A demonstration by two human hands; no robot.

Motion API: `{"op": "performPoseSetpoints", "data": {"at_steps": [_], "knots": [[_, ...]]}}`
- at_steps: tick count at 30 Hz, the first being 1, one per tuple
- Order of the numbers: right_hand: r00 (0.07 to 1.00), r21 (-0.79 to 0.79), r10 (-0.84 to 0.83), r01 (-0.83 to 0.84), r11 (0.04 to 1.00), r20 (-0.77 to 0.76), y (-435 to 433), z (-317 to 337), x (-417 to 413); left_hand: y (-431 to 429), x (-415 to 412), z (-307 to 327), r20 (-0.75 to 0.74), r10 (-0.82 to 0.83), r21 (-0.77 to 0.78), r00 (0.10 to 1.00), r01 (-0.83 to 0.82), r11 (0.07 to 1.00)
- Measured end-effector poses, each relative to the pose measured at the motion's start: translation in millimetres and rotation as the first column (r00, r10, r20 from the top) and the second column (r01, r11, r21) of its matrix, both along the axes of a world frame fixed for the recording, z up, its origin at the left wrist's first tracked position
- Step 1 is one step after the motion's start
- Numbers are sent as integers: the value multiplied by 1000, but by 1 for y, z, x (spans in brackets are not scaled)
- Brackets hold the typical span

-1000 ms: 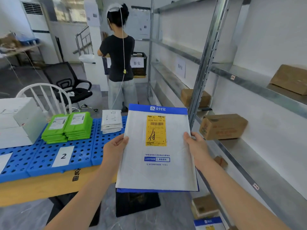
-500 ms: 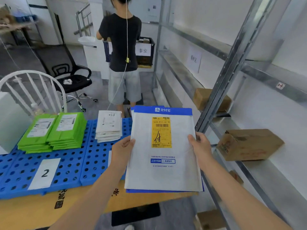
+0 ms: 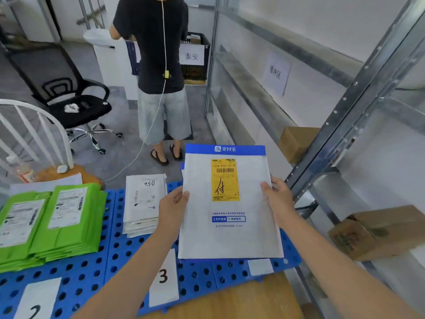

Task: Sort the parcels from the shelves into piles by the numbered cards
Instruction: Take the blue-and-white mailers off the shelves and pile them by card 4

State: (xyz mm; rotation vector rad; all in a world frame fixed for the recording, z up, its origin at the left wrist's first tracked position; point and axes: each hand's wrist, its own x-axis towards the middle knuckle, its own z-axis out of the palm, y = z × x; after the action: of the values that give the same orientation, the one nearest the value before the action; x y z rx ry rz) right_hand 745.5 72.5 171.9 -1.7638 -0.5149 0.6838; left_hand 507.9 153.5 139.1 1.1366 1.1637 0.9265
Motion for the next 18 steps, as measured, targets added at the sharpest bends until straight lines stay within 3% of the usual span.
{"op": "performPoseSetpoints", "data": {"at_steps": [12, 18], "knots": [[989, -107, 147, -148, 983, -18, 94, -35, 56, 62, 47, -15, -107, 57, -71, 993, -65, 995], [973, -181, 231, -231, 956, -22, 123, -64, 74, 78, 56, -39, -186, 91, -217, 978, -132, 967]]}}
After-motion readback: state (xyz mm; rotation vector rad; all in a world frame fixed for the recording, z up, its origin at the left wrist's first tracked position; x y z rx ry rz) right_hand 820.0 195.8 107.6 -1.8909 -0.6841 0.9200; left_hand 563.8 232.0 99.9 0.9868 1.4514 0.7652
